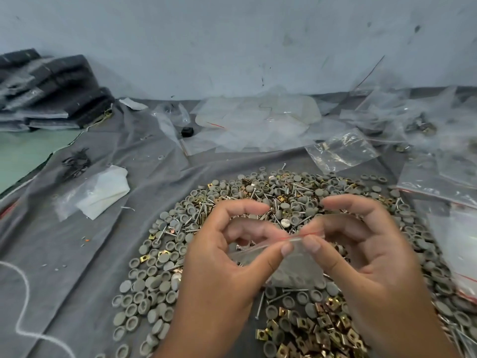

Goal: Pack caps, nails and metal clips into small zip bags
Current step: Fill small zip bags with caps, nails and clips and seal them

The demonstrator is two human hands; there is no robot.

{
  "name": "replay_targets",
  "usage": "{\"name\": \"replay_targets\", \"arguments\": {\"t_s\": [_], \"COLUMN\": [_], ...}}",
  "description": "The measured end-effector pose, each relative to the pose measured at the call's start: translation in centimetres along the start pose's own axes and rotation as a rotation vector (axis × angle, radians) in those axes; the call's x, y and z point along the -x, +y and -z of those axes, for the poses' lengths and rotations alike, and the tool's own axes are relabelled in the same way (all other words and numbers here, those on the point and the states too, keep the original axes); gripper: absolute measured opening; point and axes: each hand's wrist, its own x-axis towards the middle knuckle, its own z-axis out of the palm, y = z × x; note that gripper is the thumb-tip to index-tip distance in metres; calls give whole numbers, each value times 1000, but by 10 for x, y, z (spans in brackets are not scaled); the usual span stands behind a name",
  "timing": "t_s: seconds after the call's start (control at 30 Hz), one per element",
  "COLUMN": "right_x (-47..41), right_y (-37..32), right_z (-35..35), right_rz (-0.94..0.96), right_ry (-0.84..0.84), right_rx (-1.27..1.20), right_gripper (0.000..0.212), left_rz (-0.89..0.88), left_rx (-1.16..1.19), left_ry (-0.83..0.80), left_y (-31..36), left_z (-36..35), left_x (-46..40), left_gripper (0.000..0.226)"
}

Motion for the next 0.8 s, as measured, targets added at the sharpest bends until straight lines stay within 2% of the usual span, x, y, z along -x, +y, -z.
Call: {"name": "replay_targets", "arguments": {"t_s": [0.23, 0.4, 0.5, 0.63, 0.8], "right_x": [0, -5, -9, -9, -6], "right_y": [4, 5, 6, 7, 1], "right_z": [-2, 3, 6, 8, 1], "right_rz": [-62, -130, -172, -148, -220], "right_ry": [-5, 122, 148, 82, -63], "right_rx": [-25, -192, -292, -210, -139], "right_gripper": [49, 29, 25, 31, 40], "left_rz": [36, 64, 69, 46, 4], "left_rx": [18, 23, 63, 90, 125], "left_ry": [3, 45, 40, 59, 27], "left_y": [-3, -12, -14, -16, -16], "left_z": [8, 13, 11, 9, 9], "left_x": [0, -7, -11, -13, -11], "left_gripper": [40, 40, 37, 39, 34]}}
